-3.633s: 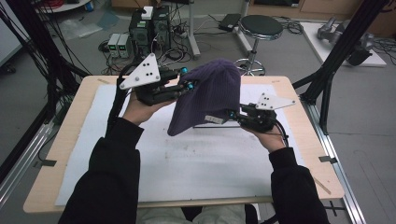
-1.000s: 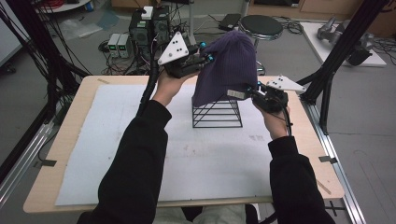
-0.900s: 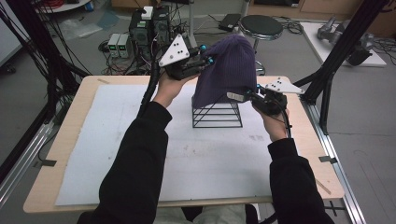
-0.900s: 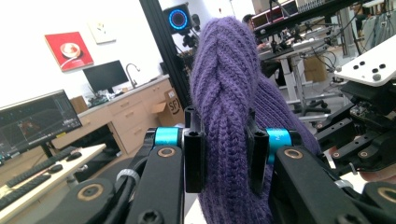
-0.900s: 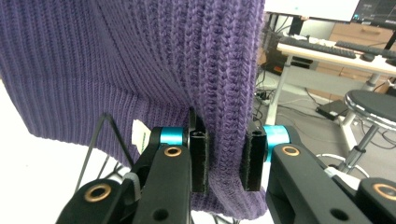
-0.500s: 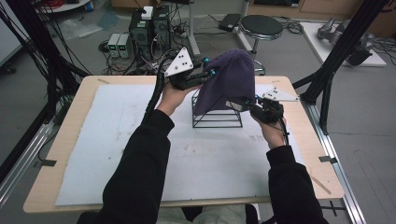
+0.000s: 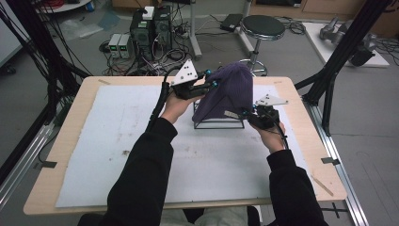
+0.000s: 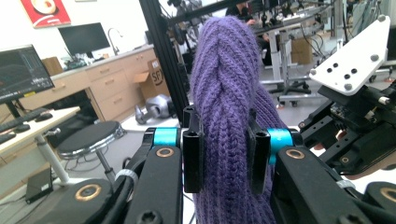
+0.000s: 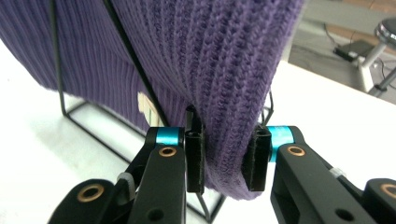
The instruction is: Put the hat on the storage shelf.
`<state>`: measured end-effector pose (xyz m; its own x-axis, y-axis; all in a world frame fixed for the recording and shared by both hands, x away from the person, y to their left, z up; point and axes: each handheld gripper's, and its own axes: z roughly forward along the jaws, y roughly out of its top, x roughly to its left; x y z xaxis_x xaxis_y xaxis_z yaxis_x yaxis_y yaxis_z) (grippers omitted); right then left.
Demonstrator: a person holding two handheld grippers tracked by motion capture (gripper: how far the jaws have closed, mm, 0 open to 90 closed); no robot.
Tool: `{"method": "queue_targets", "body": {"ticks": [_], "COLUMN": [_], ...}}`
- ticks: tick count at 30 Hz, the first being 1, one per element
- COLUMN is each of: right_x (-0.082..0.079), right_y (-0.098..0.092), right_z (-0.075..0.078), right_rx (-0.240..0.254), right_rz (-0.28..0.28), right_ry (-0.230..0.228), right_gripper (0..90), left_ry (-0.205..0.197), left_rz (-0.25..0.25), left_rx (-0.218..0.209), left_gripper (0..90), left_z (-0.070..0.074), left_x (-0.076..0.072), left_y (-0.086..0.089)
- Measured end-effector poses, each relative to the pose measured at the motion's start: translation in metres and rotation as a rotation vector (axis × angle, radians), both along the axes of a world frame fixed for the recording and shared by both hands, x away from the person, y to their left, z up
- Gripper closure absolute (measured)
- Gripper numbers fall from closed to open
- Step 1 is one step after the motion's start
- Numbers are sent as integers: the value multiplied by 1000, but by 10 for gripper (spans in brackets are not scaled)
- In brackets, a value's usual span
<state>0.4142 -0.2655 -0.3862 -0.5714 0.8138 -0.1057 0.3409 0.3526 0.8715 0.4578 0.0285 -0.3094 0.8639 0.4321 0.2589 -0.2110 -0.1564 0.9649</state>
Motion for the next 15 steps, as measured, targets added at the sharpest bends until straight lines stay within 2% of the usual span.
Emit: {"method": "queue_targets", "body": {"ticks": [5,10,15], "right_x": [5,5,7], "right_y": [2,2,1], "right_z": [-6,-8,-12], "right_rx": [-17,-35,-39], "right_rz": [-7,-19,-33], "right_ry": [42,55,105], "right_gripper": [750,758,758], "left_ry": [18,28,39], "left_rz": [2,-2,-5], "left_rx": [6,13,24], "left_gripper": [740,738,736], "left_z": [-7,-13,-17], "left_x": [0,0,1], "left_y": [0,-1,-4]}}
